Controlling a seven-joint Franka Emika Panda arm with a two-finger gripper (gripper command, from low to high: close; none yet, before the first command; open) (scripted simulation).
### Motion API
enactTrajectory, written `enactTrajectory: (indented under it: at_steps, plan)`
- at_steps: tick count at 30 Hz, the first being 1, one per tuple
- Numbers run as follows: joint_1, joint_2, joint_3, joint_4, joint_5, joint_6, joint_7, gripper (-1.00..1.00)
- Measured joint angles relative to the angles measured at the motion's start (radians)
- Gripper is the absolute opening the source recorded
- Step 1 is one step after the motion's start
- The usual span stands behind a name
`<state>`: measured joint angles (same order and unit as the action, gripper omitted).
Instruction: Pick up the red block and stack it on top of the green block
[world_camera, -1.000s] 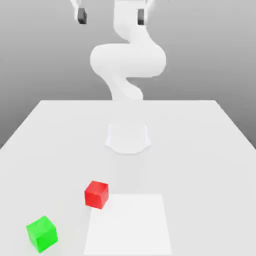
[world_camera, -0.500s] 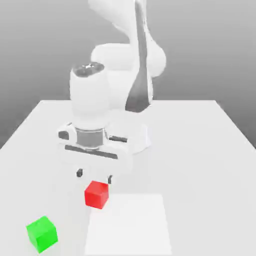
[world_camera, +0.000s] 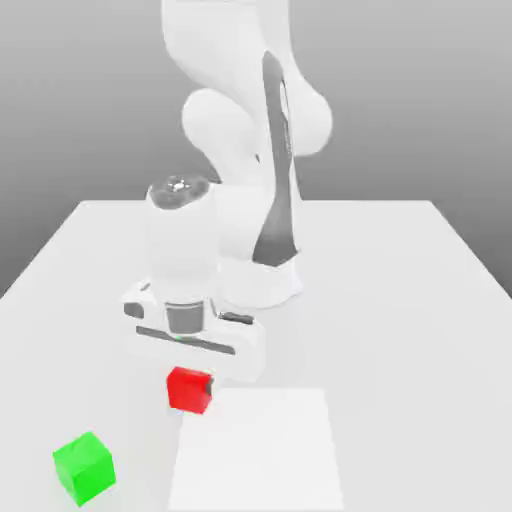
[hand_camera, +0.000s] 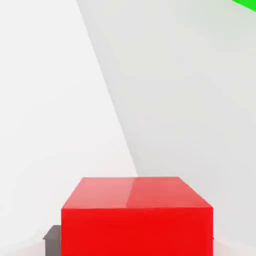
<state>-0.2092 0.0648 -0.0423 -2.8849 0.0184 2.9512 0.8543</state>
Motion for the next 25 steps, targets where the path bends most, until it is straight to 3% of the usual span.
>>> enactTrajectory:
  at_steps: [5, 11, 17, 21, 22, 25]
  plan:
    - [-0.007, -0.125, -0.01, 0.014, -0.01, -0.139, 0.027, -1.0]
    - [-0.043, -0.036, -0.038, 0.217, 0.043, -0.253, 0.12, -1.0]
    - [-0.085, 0.074, -0.077, 0.435, 0.028, -0.363, 0.269, -1.0]
    - [-0.097, 0.203, -0.072, 0.475, 0.052, -0.276, 0.274, -1.0]
    - [-0.101, 0.236, -0.066, 0.478, 0.06, -0.245, 0.269, 1.0]
    - [-0.101, 0.236, -0.066, 0.478, 0.06, -0.245, 0.269, 1.0]
